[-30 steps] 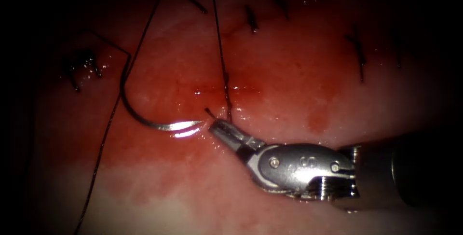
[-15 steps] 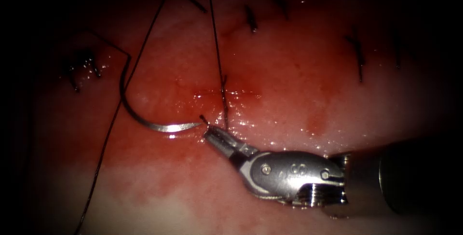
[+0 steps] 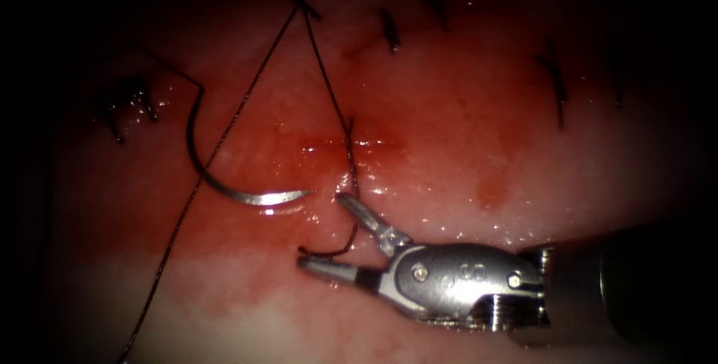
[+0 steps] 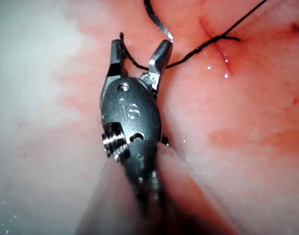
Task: Wound Closure
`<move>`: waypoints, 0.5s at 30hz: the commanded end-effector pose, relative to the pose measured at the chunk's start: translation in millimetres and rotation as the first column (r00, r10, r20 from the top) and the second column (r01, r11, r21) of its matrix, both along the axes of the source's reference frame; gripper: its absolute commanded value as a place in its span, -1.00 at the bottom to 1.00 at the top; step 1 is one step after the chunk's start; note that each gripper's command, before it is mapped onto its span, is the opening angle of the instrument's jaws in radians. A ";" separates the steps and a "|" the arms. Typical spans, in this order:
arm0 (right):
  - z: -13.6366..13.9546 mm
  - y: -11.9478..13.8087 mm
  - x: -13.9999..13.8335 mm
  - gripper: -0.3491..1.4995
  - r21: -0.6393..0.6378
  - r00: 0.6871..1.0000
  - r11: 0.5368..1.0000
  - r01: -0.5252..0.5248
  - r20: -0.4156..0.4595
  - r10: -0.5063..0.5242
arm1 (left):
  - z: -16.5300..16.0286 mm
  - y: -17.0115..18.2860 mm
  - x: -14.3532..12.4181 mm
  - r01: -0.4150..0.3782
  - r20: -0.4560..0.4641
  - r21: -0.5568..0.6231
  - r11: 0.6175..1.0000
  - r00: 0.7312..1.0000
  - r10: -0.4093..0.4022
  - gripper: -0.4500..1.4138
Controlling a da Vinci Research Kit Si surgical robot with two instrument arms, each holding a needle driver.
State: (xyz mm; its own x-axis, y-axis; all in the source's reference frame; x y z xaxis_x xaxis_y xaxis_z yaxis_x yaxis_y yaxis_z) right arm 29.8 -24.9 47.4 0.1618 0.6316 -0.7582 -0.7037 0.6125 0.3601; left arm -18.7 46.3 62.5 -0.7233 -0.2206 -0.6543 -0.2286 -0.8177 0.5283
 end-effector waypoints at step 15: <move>-0.5 0.9 -1.9 0.49 0.077 0.988 0.989 0.124 -0.101 -0.116 | -10.5 -7.9 1.6 -0.542 0.650 0.276 0.794 0.713 0.261 -1.00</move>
State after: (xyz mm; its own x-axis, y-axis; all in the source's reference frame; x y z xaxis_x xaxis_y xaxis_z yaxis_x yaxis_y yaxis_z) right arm 27.4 -23.2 46.4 0.1727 0.6731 -0.7191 -0.5901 0.6553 0.4716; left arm -16.3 38.2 51.1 -0.0853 0.0162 -0.9962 0.0664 -0.9976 -0.0219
